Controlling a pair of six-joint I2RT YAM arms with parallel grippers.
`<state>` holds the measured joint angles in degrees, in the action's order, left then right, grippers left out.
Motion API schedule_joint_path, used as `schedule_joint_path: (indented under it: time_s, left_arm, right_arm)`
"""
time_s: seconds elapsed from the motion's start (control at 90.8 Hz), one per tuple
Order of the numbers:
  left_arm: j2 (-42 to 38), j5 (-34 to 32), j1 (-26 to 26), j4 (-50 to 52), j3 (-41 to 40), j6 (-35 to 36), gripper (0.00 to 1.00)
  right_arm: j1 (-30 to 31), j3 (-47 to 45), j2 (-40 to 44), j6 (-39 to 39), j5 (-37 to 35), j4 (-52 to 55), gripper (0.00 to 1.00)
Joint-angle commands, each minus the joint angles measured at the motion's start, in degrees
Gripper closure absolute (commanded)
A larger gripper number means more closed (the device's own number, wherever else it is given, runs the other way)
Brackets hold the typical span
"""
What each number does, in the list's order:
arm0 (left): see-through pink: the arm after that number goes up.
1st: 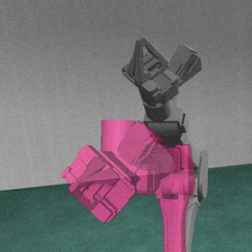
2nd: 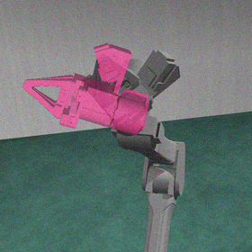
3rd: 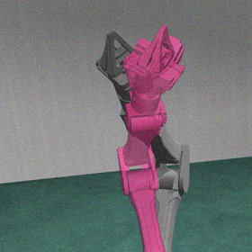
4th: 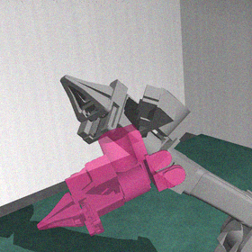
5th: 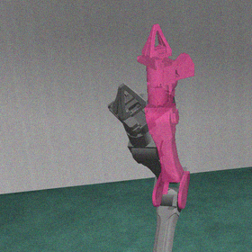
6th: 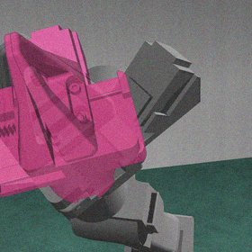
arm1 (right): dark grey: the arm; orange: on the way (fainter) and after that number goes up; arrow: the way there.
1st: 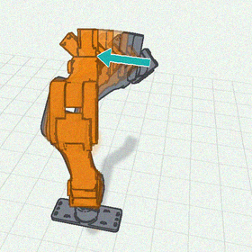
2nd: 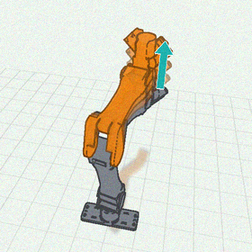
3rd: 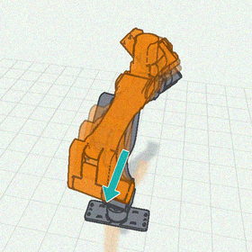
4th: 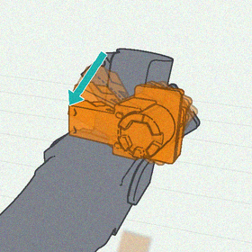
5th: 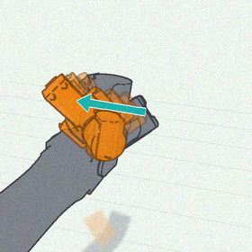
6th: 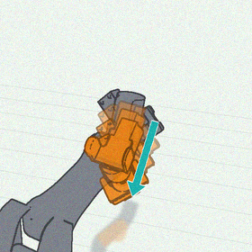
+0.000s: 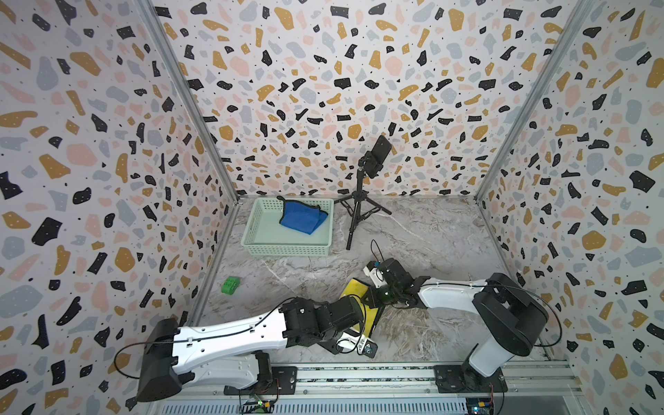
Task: Fold the square dishcloth
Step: Fold the cleaning item at the center of the board.
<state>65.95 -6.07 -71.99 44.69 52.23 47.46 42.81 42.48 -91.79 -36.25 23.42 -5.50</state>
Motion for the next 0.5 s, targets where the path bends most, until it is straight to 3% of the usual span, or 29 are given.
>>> schedule_joint_path:
  time_s: [0.0,0.176,0.363,0.484]
  left_arm:
    - [0.7,-0.1,0.5,-0.5,2.7,0.7,1.00]
    - [1.5,-0.1,2.2,-1.7,3.2,2.3,1.00]
    - [4.5,2.5,7.4,-4.5,5.2,4.3,1.00]
    - [8.1,4.6,10.7,-7.5,7.3,5.9,1.00]
  right_arm:
    - [-3.0,0.1,2.3,-0.6,-1.1,2.2,1.00]
    - [-3.7,0.9,-3.9,0.2,-0.1,3.0,1.00]
    - [-3.7,0.6,-6.0,0.7,0.4,3.9,1.00]
    - [-3.8,0.3,-4.1,1.1,7.2,1.4,1.00]
